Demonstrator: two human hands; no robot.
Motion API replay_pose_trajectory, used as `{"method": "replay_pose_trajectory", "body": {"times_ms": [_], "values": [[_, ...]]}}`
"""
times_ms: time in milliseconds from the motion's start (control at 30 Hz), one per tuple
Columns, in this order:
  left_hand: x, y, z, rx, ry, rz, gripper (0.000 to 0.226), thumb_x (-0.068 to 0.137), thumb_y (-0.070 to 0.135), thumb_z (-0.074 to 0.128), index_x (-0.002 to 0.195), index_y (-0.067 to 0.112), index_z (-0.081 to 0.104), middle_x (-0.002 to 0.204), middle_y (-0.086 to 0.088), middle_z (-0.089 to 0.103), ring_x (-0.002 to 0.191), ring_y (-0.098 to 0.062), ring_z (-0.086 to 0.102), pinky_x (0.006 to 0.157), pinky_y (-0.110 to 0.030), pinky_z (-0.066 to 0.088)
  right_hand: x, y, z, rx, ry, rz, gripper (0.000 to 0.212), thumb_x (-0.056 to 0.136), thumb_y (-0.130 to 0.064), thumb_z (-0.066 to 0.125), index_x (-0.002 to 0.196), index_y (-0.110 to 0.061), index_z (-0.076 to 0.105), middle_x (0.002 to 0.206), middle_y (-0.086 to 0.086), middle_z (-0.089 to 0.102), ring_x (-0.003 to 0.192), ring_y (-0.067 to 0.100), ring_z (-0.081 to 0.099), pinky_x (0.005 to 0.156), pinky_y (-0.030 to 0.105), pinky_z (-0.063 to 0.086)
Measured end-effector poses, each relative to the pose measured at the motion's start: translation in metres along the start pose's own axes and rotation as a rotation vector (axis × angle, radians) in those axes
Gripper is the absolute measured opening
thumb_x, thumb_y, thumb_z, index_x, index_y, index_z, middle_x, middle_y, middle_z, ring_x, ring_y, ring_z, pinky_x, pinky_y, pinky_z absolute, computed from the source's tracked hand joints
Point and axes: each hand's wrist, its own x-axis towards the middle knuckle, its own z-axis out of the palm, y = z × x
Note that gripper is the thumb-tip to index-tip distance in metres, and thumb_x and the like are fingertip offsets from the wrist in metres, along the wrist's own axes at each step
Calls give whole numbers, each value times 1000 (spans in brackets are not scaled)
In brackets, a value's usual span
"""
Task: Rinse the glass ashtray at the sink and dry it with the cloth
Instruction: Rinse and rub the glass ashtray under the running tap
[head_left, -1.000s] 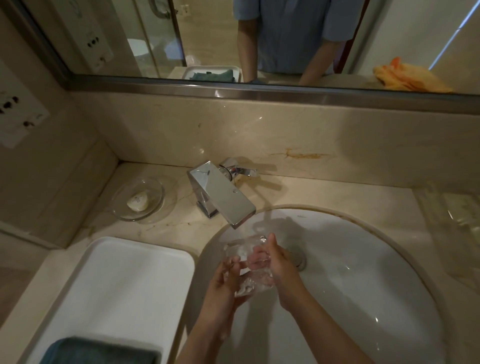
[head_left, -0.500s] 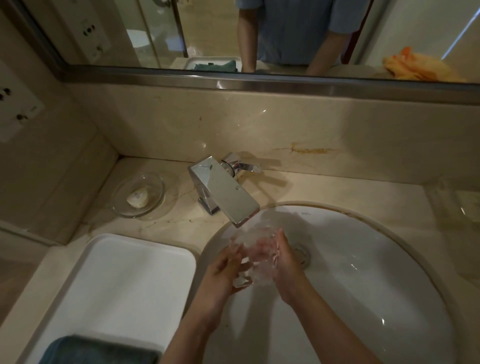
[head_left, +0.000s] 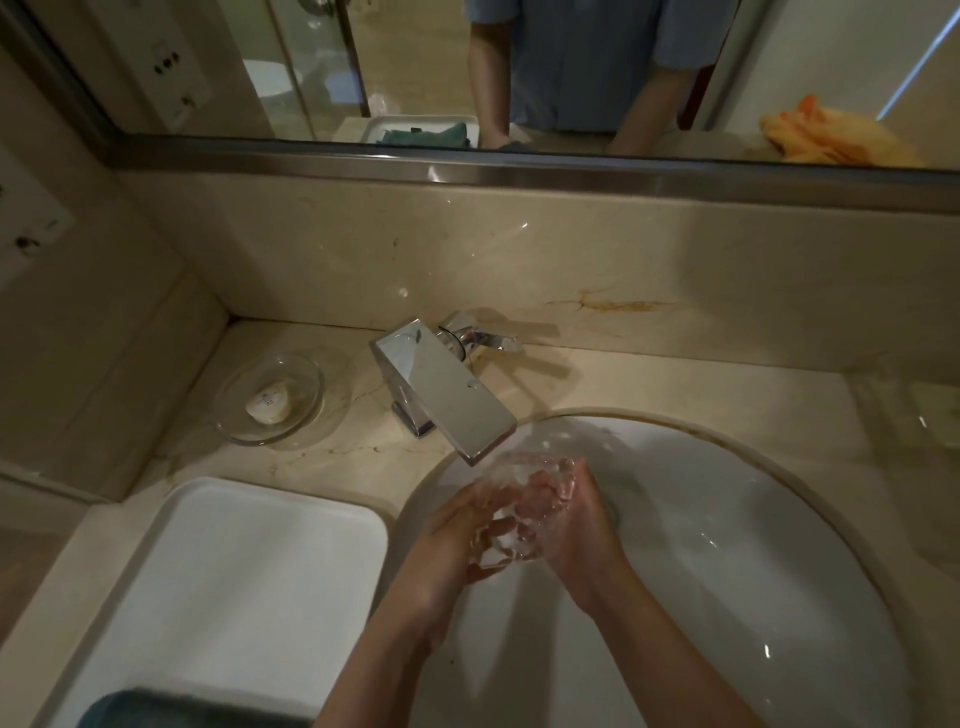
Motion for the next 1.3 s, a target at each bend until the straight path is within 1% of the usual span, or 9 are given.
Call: {"method": "replay_pose_trajectory", "body": {"times_ms": [100, 233, 367, 533, 667, 833, 1000, 1133, 1300], "values": [[-2, 2, 1, 0, -2, 4, 27, 89, 49, 46, 98, 41, 69, 104, 16, 73, 93, -1, 68, 75, -28, 52, -3, 0, 0, -25, 16, -14, 74, 90, -64, 22, 112, -6, 62, 112, 22, 67, 109, 36, 60, 100, 52, 42], [-6, 5, -1, 12, 3, 32, 30, 82, 51, 49, 98, 37, 70, 99, 16, 74, 91, -3, 69, 70, -24, 56, -2, 2, 1, -60, -4, -16, 61, 89, -63, 24, 95, -19, 66, 88, 5, 74, 86, 23, 66, 69, 35, 49], [-7, 9, -2, 60, 58, 52, 34, 98, 42, 35, 109, 32, 65, 103, 5, 74, 94, -12, 70, 78, -33, 58, -4, 6, 6, -88, -86, -138, 35, 83, -47, 53, 103, -20, 63, 89, 5, 72, 74, 17, 69, 59, 29, 55], [0, 15, 0, 61, 159, 73, 38, 99, 32, 37, 84, 41, 71, 85, 10, 76, 77, -12, 73, 58, -25, 58, -6, 11, 12, -6, -167, -175, 31, 90, -21, 52, 119, -12, 54, 90, 4, 74, 74, 20, 70, 62, 29, 56], [2, 14, 3, 61, 198, 55, 41, 98, 29, 37, 78, 37, 72, 78, 10, 76, 70, -10, 73, 51, -19, 53, -5, 10, 14, 1, -142, -94, 36, 93, -31, 46, 120, -8, 53, 100, 15, 67, 74, 25, 69, 59, 32, 55], [5, 11, 9, 82, 187, 39, 37, 95, 17, 37, 84, 18, 73, 78, 0, 77, 68, -16, 73, 49, -21, 53, -9, 6, 8, 56, -166, -147, 50, 77, -41, 65, 118, -14, 59, 105, 13, 70, 80, 27, 70, 60, 33, 55], [8, 8, 15, 99, 185, 29, 30, 92, 13, 43, 80, 13, 71, 70, -2, 76, 63, -12, 72, 49, -19, 53, -7, 18, -1, -113, 165, -30, 31, 86, -40, 59, 99, -14, 70, 97, 8, 74, 85, 25, 71, 82, 44, 56], [11, 6, 12, 36, 212, -19, 29, 93, 13, 42, 90, 9, 70, 71, -3, 76, 64, -16, 73, 48, -21, 53, -14, 8, -2, 128, -46, -23, 36, 82, -32, 58, 111, -13, 64, 115, 8, 68, 92, 26, 69, 68, 35, 56], [14, 2, 4, -105, 239, -62, 27, 95, 20, 42, 96, 10, 67, 82, -6, 73, 74, -25, 68, 63, -34, 55, -21, 0, -2, 264, -200, 4, 49, 78, -12, 53, 127, -15, 52, 129, 8, 53, 108, 32, 56, 83, 51, 51]]}}
